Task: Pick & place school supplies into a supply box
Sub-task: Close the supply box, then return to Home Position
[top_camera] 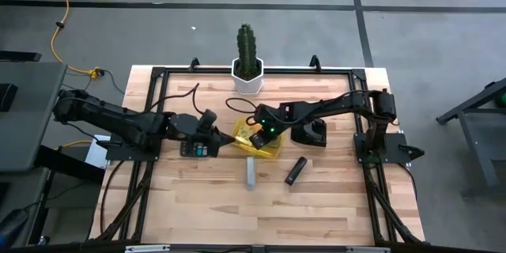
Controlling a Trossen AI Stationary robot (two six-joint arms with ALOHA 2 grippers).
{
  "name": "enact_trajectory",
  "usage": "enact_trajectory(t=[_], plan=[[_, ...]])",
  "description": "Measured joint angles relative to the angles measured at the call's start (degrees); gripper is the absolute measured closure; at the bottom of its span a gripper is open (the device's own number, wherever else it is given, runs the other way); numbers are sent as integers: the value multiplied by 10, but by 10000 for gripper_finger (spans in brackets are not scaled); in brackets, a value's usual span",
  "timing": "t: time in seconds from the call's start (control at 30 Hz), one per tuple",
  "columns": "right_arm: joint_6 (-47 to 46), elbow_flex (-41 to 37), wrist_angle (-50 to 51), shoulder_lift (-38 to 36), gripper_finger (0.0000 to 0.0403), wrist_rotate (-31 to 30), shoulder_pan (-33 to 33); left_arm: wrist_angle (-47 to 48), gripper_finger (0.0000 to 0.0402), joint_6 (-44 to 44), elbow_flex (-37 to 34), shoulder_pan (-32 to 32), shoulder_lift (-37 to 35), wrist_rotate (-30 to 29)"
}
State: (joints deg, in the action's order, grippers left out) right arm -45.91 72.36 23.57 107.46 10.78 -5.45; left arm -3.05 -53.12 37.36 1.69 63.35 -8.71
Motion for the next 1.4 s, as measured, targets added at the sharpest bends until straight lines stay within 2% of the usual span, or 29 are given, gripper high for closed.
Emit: enact_trajectory(t=[0.2,0.63,0.73,0.87,1.1,1.23,1.4], plan=[[74,1,17,2,403,-32,-4,2,401,0,0,-12,0,0],[541,0,1,8,403,-37,-32,-17,402,12,0,-13,0,5],[625,0,1,8,403,-35,-32,-36,402,10,0,-13,0,5],[655,0,6,8,403,-35,-32,-58,401,11,0,-13,0,5],[636,1,22,22,403,-33,-32,-77,402,17,0,-13,0,2],[612,-2,14,-2,403,-33,-34,-76,401,21,0,-13,-3,4],[612,-5,13,-67,403,-36,-50,-75,401,47,-1,-14,-30,5]])
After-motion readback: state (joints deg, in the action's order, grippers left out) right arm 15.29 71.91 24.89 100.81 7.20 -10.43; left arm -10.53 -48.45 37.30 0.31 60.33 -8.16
